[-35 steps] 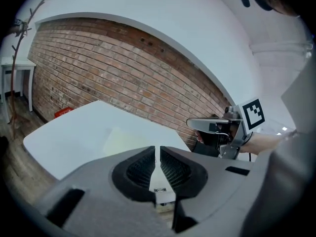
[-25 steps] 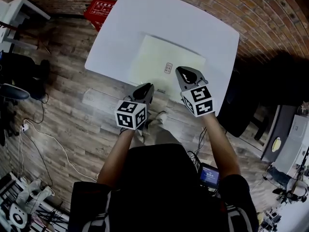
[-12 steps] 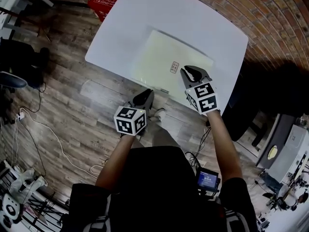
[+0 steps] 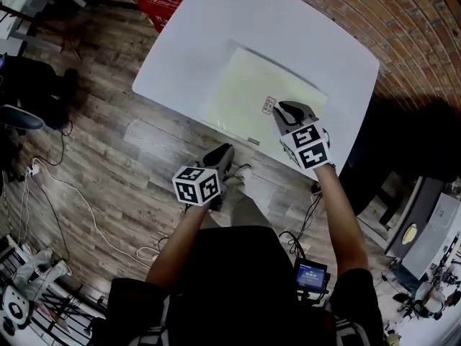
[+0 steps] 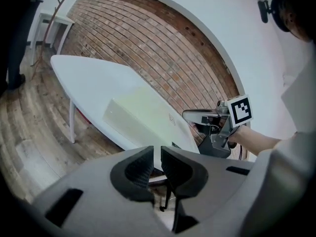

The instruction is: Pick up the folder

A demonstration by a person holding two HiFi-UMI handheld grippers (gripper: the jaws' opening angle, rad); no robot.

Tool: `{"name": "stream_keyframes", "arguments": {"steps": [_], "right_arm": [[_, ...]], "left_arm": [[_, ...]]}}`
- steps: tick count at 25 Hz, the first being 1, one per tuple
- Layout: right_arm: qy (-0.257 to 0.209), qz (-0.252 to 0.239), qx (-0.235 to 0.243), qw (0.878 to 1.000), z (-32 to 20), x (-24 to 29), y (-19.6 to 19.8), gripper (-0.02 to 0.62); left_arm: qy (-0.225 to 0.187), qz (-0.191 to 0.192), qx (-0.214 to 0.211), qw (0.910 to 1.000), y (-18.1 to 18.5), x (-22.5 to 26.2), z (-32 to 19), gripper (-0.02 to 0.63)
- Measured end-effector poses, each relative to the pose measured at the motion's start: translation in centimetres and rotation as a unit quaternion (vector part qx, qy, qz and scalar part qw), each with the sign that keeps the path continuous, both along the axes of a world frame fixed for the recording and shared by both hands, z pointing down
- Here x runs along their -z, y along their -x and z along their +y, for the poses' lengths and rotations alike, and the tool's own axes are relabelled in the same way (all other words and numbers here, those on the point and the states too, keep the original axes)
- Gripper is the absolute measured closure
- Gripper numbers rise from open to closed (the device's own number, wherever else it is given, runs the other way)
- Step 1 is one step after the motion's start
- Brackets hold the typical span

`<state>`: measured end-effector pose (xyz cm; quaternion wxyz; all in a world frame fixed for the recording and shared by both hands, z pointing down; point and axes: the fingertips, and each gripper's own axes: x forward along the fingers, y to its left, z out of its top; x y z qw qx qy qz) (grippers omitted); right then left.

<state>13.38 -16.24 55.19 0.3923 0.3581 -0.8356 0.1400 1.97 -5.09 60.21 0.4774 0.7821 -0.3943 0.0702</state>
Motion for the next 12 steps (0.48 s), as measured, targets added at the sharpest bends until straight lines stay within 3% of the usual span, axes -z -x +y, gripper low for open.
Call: {"name": "stream_keyframes", "arguments": {"steps": [3, 6, 12], "right_arm": [[0.011, -0.004, 0.000, 1.000, -0.2, -0.4, 0.0, 0.501], [0.015, -0.005, -0.001, 1.000, -0.5, -0.6, 0.0, 0.472], [0.023, -0.017, -0.013, 1.000, -1.3, -1.1, 0.1, 0.418]], "left_arm": [[0.015, 0.043, 0.021, 0.9987, -0.1, -0.3, 0.1, 0.550], [0.032, 0.095, 0.034, 0.9944, -0.6, -0.4, 0.2, 0.428], [0.045, 0.145, 0.067, 0.9862, -0.7, -0.7, 0.1, 0.380]]}}
